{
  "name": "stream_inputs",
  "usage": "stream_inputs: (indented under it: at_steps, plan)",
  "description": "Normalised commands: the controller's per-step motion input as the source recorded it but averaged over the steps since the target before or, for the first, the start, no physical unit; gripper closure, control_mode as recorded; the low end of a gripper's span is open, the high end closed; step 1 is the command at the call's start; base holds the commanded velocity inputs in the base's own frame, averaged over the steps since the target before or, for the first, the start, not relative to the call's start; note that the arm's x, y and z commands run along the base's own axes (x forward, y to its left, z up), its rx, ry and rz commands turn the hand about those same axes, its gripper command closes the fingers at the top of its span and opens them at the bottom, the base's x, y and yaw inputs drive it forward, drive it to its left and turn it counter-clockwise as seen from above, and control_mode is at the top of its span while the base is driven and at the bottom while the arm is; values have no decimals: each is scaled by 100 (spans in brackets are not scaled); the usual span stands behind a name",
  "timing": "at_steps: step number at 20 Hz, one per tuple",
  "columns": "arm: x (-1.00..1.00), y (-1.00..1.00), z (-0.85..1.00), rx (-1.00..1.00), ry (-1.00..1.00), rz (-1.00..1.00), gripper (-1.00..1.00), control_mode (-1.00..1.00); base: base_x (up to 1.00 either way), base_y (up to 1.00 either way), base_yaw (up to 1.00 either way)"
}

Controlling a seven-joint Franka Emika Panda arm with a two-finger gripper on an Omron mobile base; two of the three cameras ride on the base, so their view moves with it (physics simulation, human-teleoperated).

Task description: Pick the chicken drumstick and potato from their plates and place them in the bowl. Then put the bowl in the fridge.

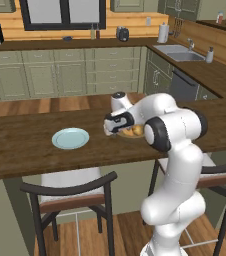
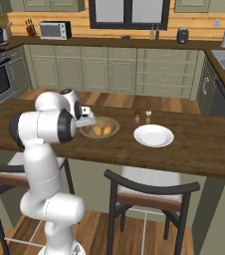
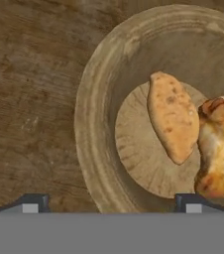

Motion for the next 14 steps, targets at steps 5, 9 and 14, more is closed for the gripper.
stream_inputs:
  at_steps: [5,9,14]
  plan:
    - [18,0,-38,-10,0,9,-100,-100,0,0,0]
    - [38,0,-48,-4,0,5,-100,-100,0,0,0]
    - [26,-3,-34,0,0,4,-100,-100,0,0,0]
